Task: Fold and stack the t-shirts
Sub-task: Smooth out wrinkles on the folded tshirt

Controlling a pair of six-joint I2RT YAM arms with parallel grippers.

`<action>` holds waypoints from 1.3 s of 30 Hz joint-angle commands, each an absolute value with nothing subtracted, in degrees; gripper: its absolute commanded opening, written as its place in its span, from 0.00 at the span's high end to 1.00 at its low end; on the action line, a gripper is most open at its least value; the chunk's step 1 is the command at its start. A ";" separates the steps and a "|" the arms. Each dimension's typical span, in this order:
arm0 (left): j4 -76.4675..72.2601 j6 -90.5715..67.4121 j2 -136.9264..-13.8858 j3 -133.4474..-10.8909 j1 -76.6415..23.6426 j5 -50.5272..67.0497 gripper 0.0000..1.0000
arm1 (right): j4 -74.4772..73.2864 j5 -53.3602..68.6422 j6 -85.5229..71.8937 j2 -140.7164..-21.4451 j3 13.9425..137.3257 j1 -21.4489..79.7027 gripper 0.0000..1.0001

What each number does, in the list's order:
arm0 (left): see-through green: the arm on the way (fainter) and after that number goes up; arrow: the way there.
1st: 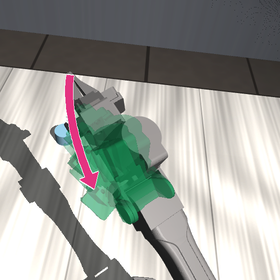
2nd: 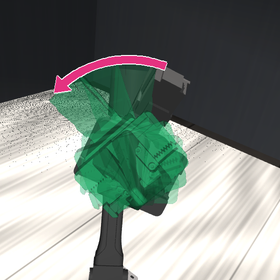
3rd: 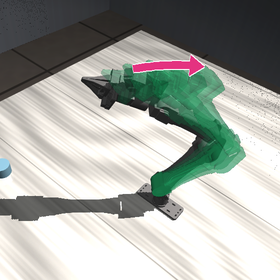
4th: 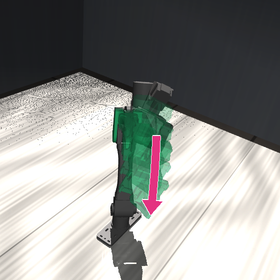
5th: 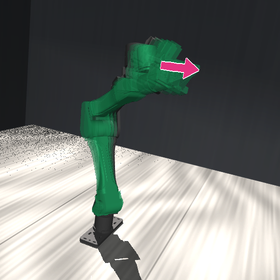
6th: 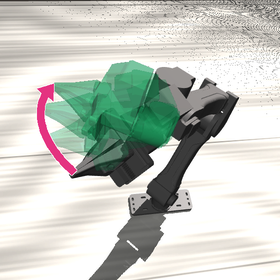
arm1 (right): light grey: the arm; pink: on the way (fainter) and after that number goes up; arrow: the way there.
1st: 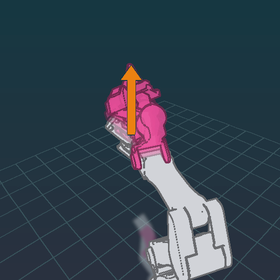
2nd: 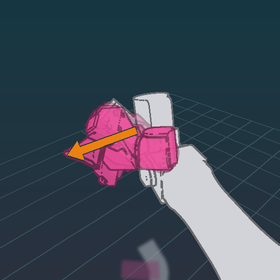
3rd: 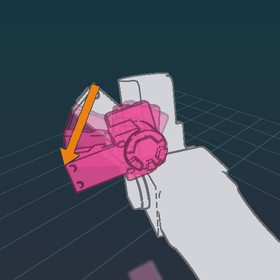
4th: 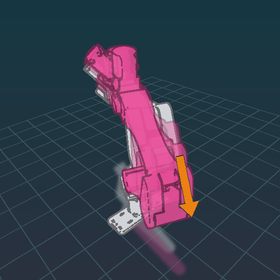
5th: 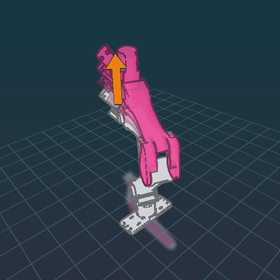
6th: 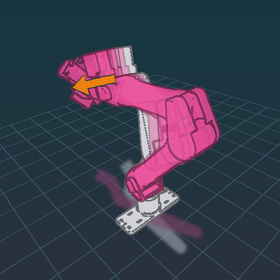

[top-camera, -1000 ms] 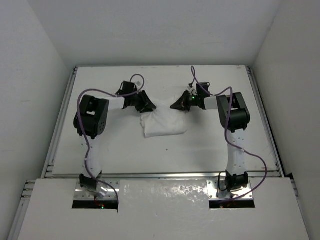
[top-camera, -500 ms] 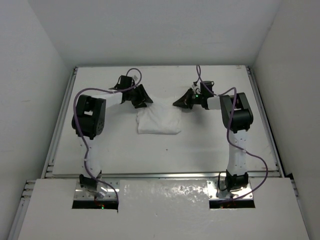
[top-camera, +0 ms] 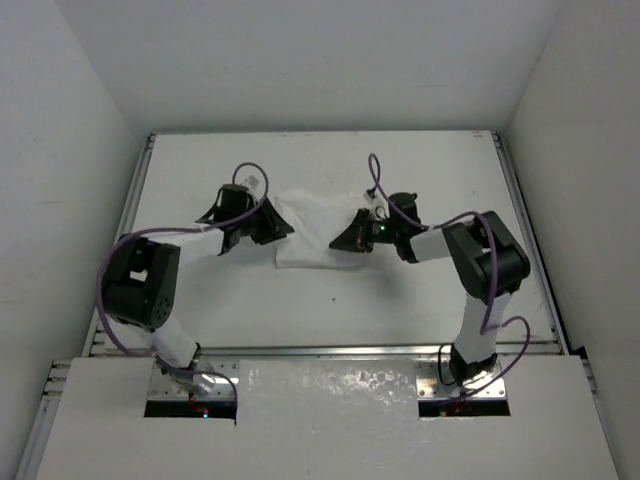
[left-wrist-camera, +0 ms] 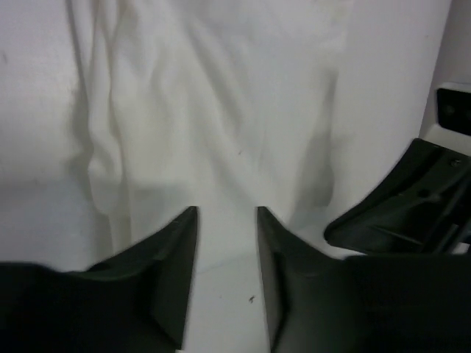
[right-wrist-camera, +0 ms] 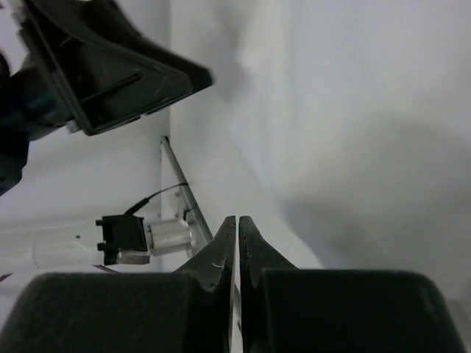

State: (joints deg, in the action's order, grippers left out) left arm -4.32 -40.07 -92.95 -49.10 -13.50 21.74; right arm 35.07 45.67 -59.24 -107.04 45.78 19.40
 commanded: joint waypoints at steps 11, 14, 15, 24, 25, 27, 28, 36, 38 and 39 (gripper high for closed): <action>-4.75 -38.67 -98.35 -39.02 -15.73 17.76 1.00 | 50.18 44.47 -67.58 -120.07 36.48 17.23 1.00; -2.56 -37.44 -96.16 -39.81 -15.73 16.26 1.00 | 55.79 48.07 -71.36 -117.69 35.51 17.23 1.00; -1.85 -36.75 -95.37 -41.12 -15.73 16.09 0.94 | 59.73 49.47 -73.72 -116.82 34.81 17.31 1.00; 8.25 -37.35 -84.73 -52.90 -15.73 9.67 0.42 | 28.69 42.29 -53.99 -94.25 41.38 17.49 0.79; 10.35 -37.18 -83.25 -54.65 -15.73 8.28 0.42 | 25.09 38.27 -51.88 -92.48 42.01 17.49 0.77; 12.99 -36.57 -80.78 -55.63 -15.73 5.39 0.50 | 13.75 32.72 -44.67 -85.92 43.58 17.92 0.62; 17.36 -36.21 -77.29 -57.03 -15.73 3.36 0.51 | 9.71 29.56 -42.30 -83.26 44.12 18.36 0.54; 34.88 -32.00 -53.37 -61.96 -15.73 -22.02 0.07 | -19.41 0.72 -25.85 -57.68 49.39 21.09 0.01; 35.68 -30.85 -47.66 -60.22 -15.73 -26.61 0.04 | -23.09 -1.39 -24.27 -51.87 49.22 21.01 0.01; 35.68 -30.85 -44.24 -58.99 -15.73 -30.55 0.03 | -25.99 -3.23 -23.82 -48.98 49.04 21.01 0.01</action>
State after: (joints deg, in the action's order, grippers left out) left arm 30.24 -33.39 -49.84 -60.31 -15.79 -17.58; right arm -13.56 7.07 -30.00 -54.24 47.77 21.08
